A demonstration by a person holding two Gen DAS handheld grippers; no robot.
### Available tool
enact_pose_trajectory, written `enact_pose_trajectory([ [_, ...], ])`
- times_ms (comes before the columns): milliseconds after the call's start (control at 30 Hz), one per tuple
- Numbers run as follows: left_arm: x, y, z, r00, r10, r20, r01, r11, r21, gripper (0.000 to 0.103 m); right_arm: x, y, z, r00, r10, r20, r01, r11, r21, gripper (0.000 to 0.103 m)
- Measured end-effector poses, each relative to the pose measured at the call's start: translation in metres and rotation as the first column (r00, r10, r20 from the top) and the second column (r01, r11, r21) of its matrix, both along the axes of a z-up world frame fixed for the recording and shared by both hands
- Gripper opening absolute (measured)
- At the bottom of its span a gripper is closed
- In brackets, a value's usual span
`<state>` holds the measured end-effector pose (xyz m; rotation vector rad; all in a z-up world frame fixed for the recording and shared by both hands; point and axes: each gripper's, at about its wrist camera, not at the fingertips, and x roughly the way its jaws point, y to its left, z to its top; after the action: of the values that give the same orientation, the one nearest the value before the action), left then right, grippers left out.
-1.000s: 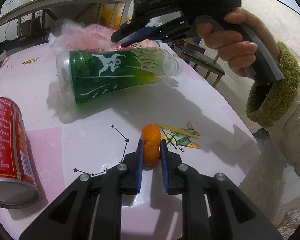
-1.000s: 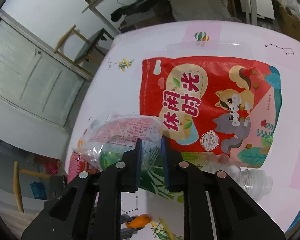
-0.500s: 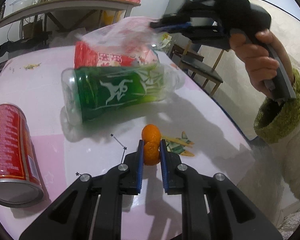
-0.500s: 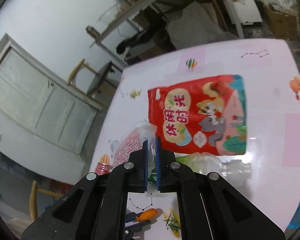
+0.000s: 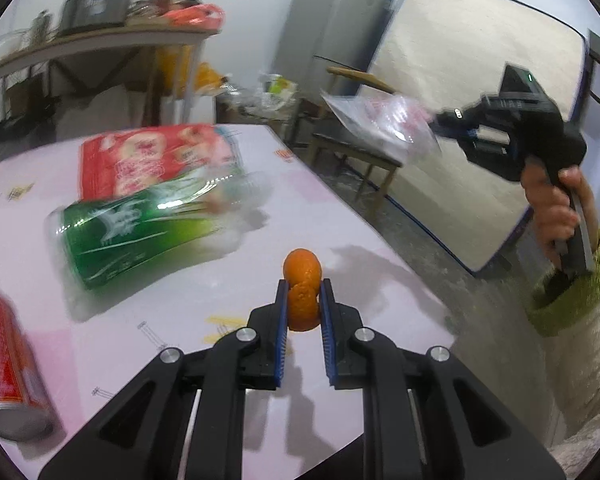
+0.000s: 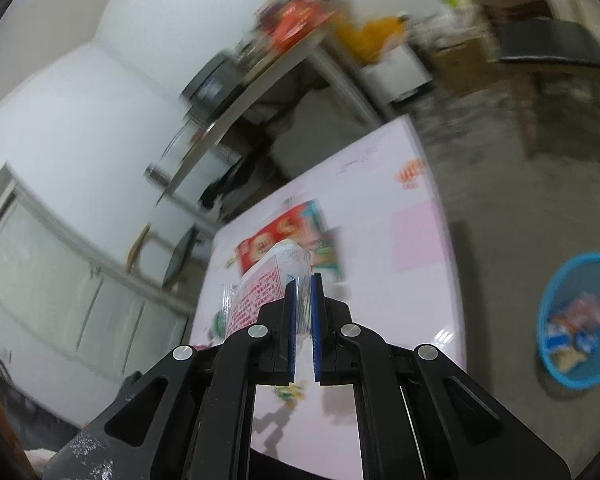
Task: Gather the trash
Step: 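Carry orange and bottle over the blue wastebasket and open both tools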
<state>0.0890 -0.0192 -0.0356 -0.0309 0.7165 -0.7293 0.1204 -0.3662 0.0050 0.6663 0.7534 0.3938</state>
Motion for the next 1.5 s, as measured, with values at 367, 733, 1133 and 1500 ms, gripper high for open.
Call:
enact_pose_trajectory([
  [367, 0.009, -0.142, 0.023, 0.954, -0.301, -0.013, 0.301, 0.953, 0.040, 0.014, -0.092, -0.120, -0.092, 0.903, -0.394, -0.172, 0.398, 0.917, -0.012, 0.005],
  [733, 0.053, -0.345, -0.051, 0.763, -0.469, -0.444, 0.561, 0.822, 0.096, 0.014, -0.117, -0.186, -0.209, 0.724, -0.567, -0.392, 0.550, 0.818, -0.167, 0.005],
  [1133, 0.069, -0.470, -0.142, 0.716, -0.361, -0.597, 0.595, 0.763, 0.252, 0.043, -0.067, -0.252, -0.295, 0.611, -0.596, -0.521, 0.586, 0.783, -0.209, 0.056],
  [1500, 0.070, -0.435, -0.090, 0.764, -0.380, -0.521, 0.542, 0.817, 0.199, 0.052, -0.083, -0.263, -0.308, 0.582, -0.628, -0.517, 0.642, 0.745, -0.182, 0.065],
])
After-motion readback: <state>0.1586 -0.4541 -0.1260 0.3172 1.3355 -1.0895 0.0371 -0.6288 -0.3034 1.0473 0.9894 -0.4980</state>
